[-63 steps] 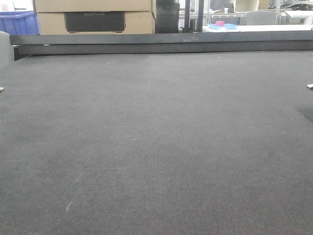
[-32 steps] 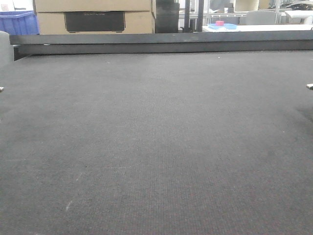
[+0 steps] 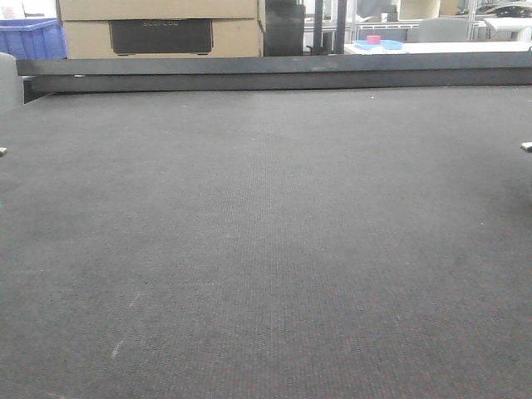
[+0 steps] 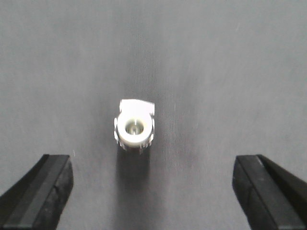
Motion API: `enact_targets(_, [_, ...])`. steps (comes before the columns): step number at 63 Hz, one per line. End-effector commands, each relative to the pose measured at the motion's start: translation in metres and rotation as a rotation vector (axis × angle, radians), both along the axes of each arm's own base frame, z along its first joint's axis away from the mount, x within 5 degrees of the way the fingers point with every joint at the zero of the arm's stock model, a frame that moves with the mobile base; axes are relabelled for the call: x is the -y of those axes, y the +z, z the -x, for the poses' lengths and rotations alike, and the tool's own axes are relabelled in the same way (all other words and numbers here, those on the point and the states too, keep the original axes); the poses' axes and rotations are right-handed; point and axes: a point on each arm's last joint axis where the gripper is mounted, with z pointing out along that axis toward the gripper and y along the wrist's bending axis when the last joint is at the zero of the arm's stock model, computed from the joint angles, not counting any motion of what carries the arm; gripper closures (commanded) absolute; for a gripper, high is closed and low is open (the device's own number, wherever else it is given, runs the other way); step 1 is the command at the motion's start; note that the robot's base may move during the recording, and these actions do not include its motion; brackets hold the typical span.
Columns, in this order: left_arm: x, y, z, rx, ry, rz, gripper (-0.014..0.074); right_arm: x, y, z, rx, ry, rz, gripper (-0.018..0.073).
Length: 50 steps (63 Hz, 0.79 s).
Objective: Place valve from conveyor to right shelf box
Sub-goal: 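Close the right gripper around the nearer white-capped brass valve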
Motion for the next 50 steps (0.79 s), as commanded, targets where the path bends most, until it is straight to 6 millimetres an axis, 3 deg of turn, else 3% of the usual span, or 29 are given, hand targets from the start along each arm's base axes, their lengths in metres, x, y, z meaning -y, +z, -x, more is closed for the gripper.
enact_targets(1, [0.002,0.003,0.0,0.012,-0.011,0.013,0.0006,0.002,-0.008,-0.017,-0.072,0.016,0.033,0.0])
enact_targets(27, [0.005,0.003,0.001,0.012,-0.032,0.013,0.0006,-0.002,-0.088,-0.092,-0.283,0.041,0.017,0.0])
enact_targets(50, [0.005,0.002,0.001,-0.003,-0.033,0.012,0.0006,-0.005,-0.141,-0.123,-0.398,0.041,-0.008,0.0])
